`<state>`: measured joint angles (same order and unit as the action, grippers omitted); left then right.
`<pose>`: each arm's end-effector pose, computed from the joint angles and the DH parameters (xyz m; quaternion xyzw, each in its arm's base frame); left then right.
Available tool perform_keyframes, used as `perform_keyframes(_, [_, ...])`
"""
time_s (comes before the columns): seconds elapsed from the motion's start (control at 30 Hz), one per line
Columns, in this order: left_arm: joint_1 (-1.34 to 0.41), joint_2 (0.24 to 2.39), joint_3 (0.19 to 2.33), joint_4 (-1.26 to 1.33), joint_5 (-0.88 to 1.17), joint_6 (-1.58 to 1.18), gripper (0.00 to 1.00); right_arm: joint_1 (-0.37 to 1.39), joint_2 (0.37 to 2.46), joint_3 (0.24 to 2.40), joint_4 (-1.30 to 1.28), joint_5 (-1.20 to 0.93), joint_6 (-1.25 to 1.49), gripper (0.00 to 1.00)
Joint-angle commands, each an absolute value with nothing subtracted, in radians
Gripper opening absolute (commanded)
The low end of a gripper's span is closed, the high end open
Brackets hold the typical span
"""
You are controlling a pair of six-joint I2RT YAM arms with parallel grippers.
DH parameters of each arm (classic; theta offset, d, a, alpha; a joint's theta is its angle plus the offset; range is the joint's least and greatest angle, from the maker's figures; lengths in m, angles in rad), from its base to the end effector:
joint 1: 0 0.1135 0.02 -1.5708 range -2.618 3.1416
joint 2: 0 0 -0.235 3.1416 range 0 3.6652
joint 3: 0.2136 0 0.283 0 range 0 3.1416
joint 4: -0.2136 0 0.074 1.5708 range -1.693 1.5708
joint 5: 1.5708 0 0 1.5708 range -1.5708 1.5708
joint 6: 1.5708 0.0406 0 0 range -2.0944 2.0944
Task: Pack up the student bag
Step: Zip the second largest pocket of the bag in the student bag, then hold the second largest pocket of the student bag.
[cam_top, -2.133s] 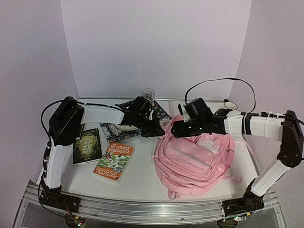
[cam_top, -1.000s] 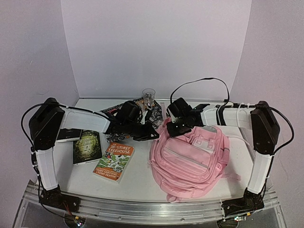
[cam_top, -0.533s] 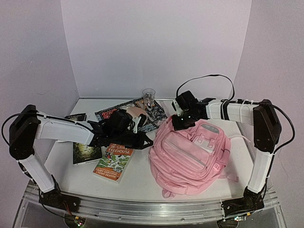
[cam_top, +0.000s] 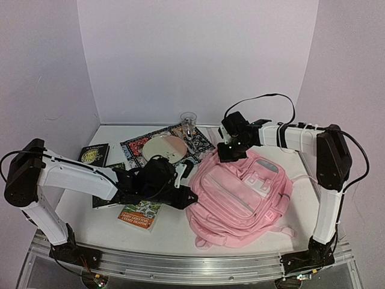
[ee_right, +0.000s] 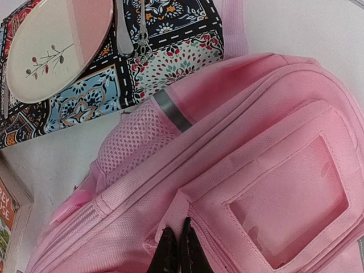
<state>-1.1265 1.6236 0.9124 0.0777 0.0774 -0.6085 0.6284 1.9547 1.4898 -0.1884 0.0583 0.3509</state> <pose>0.1576 -0.3385 0.1453 0.2452 0.8573 -0.3666 0.2656 0.3841 0.2762 0.1914 -0.1112 0.8894 0.1851 0.4029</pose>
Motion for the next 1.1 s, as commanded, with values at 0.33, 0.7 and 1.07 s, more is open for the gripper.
perform_keyframes(0.33, [-1.181, 1.589, 1.018, -0.074, -0.027, -0.621, 0.58, 0.564, 1.853, 1.417, -0.078, -0.031, 0.279, 0.18])
perform_keyframes(0.7, [-0.966, 1.607, 0.993, -0.071, 0.169, -0.758, 0.73, 0.667, 1.556, 1.194, -0.078, -0.039, 0.31, 0.32])
perform_keyframes(1.07, [-0.895, 1.791, 1.068, 0.004, 0.321, -0.793, 0.69, 0.923, 1.498, 1.082, -0.068, -0.037, 0.41, 0.28])
